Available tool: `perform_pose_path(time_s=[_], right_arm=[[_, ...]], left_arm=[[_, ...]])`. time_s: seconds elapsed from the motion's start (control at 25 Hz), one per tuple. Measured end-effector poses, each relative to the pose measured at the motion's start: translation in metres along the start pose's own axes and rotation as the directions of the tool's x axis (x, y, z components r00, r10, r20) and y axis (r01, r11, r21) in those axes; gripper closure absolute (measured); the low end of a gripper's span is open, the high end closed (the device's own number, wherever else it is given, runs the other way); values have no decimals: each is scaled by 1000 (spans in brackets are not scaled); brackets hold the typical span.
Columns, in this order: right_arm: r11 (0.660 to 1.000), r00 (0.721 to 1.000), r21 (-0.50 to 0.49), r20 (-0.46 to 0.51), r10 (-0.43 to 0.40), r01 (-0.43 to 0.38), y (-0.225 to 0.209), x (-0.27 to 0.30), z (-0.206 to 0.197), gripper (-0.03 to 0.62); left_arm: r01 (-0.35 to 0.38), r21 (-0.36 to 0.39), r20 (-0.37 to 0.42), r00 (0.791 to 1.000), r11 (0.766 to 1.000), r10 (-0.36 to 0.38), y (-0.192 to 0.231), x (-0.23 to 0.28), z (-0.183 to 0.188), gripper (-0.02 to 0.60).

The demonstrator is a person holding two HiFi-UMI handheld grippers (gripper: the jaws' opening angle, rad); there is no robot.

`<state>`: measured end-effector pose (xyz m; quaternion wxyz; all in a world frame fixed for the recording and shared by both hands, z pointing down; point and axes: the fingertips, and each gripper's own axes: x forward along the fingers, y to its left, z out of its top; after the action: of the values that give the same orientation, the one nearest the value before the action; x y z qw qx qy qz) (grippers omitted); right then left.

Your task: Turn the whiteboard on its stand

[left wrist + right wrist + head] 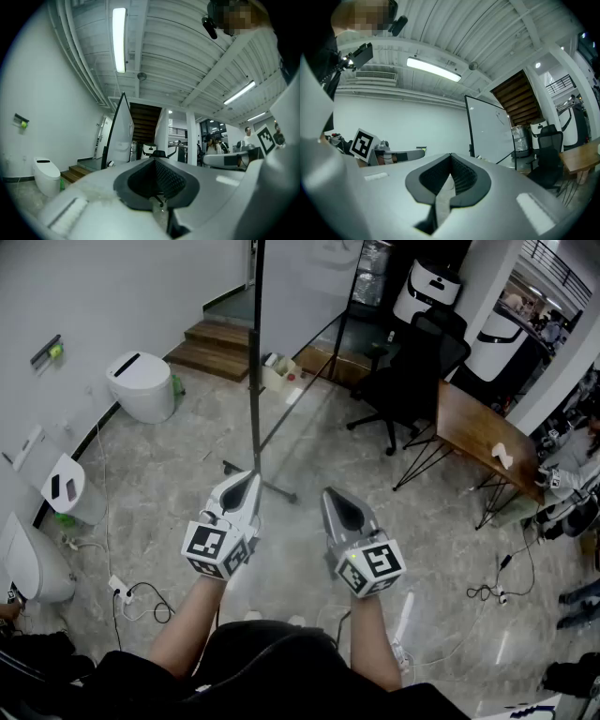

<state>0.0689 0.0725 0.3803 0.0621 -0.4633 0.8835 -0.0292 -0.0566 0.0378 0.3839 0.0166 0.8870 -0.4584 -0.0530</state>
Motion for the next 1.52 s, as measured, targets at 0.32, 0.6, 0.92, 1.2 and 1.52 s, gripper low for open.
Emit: perform_pose_path(time_s=[0.32, 0.6, 0.92, 1.2, 1.52], right_arm=[[1000, 1000, 1, 4, -6, 6, -14, -2, 1, 585], [1000, 1000, 23, -2, 11, -11, -19, -4, -4, 585], [1000, 1000, 18, -9, 7, -7, -30, -13, -5, 585], [999, 1000, 27, -11, 26, -26, -32, -25, -8, 585], [997, 997, 47, -28, 68, -67, -38, -42, -18, 585]], left_arm=[[6, 9, -1, 1000, 1000, -6, -4, 13, 0, 580], [2, 3, -13, 1000, 1000, -2, -6, 17, -7, 580], [-4, -7, -24, 1000, 1000, 4, -13, 24, -13, 580], [-19, -21, -40, 999, 1000, 18, -22, 24, -22, 581], [-31, -11, -45, 999, 999, 31, -40, 21, -28, 580]])
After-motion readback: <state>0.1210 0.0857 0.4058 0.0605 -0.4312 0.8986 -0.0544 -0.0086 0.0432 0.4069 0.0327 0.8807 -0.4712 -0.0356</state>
